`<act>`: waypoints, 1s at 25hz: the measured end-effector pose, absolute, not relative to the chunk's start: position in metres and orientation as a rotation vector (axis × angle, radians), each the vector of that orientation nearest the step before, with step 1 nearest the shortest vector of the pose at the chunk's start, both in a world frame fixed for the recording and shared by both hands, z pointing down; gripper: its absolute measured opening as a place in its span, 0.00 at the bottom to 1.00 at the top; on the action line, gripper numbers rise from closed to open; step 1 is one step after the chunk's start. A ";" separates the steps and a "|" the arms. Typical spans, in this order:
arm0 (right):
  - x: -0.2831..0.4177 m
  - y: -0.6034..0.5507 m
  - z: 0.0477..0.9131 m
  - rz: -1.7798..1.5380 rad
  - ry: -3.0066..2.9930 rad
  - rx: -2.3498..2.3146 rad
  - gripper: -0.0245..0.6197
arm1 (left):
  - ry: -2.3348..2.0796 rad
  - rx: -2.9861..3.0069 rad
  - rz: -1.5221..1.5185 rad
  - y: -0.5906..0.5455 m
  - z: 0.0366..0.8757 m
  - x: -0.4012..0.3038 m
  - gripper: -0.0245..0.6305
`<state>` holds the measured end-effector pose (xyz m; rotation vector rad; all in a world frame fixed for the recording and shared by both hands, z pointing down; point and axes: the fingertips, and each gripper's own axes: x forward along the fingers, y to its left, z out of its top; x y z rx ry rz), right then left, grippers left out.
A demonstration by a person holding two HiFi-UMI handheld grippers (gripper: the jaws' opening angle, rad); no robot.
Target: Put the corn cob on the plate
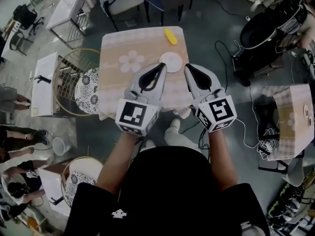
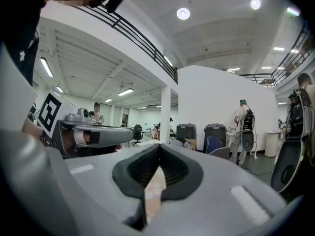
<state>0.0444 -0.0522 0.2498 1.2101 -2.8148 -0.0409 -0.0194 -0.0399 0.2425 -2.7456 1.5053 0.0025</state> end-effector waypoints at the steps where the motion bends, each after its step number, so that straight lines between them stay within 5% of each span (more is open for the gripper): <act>1: 0.046 -0.056 0.250 -0.039 -2.817 1.208 0.04 | 1.508 -2.746 0.001 -0.044 0.244 -0.018 0.05; 25: 0.095 -0.147 0.275 0.097 -2.848 1.130 0.04 | 1.654 -2.716 -0.086 -0.132 0.260 0.016 0.05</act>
